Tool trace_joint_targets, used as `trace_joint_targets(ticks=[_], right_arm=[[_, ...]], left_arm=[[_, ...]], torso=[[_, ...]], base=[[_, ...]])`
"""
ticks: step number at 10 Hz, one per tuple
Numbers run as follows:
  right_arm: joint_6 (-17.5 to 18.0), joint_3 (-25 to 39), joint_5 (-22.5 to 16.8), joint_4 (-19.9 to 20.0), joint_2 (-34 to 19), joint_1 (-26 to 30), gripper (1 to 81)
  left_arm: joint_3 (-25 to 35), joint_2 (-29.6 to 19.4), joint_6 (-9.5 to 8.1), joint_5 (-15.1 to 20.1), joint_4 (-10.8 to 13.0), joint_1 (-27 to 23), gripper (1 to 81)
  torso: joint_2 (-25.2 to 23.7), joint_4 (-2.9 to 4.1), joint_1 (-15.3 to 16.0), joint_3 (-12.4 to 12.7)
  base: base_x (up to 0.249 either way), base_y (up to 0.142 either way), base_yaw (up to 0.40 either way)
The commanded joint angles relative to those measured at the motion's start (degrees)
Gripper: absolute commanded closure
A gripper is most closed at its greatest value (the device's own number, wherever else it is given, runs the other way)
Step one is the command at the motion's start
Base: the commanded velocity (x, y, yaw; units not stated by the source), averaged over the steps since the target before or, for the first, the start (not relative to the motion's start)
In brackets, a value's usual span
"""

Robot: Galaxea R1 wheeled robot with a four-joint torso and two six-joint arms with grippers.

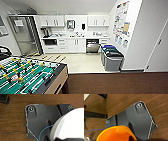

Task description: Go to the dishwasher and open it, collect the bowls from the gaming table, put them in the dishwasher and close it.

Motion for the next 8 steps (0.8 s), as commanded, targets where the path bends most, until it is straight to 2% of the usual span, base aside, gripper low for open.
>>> trace_joint_targets(ticks=[1, 8], right_arm=[[-0.12, 0.67, -1.96, -1.11, -1.53, 1.84, 81.1], [-0.12, 0.50, -1.61, -1.11, -1.53, 1.75, 81.1]], left_arm=[[0.09, -1.09, -0.10, 1.60, 0.56, -1.98, 81.1], [0.09, -0.74, -0.01, 1.60, 0.56, -1.98, 81.1]], torso=[[0.00, 0.00, 0.00, 0.00], [0.00, 0.00, -0.01, 0.00]], base=[[0.147, 0.000, 0.000], [0.159, 0.000, 0.000]])
